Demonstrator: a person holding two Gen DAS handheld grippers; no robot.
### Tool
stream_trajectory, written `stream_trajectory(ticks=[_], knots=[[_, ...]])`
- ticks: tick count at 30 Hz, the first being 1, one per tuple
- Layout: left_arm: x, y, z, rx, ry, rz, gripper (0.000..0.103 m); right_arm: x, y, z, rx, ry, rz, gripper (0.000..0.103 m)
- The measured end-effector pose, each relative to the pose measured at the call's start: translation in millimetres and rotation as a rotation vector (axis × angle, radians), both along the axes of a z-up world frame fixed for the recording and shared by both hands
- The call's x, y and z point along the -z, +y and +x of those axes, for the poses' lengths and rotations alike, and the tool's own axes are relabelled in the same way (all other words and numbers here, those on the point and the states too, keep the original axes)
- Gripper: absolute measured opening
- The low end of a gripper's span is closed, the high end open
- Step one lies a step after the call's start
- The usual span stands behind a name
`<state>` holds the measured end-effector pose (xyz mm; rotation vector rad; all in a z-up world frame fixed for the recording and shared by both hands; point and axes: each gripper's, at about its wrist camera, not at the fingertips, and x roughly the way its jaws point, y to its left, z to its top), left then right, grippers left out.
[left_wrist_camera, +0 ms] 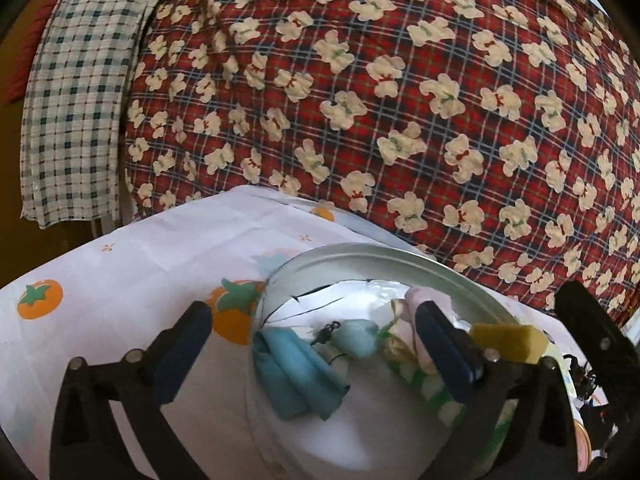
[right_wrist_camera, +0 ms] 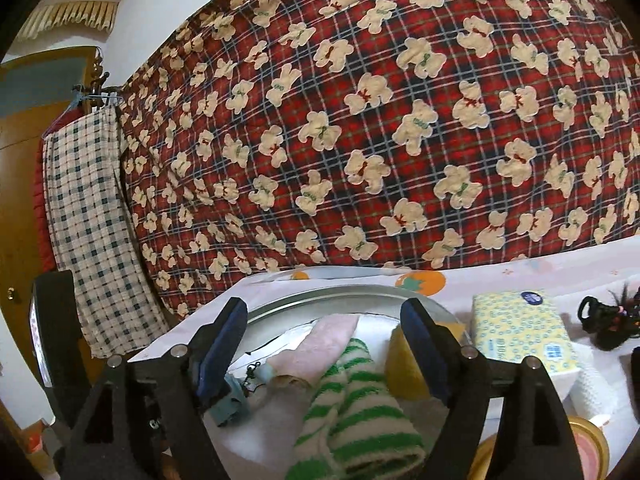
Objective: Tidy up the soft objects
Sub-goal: 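Raise both grippers from the tin and move toward the black wristband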
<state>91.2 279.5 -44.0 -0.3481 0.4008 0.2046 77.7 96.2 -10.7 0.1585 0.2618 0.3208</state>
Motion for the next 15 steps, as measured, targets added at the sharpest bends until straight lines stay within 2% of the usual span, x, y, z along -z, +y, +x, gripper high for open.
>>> stream_trajectory(ticks=[15], knots=[[-7.2,-16.6,-7.6,-0.043,-0.029,0.113,0.103,-0.5,-17.5,-19.3,0.058,-0.061,-0.011,0.081]])
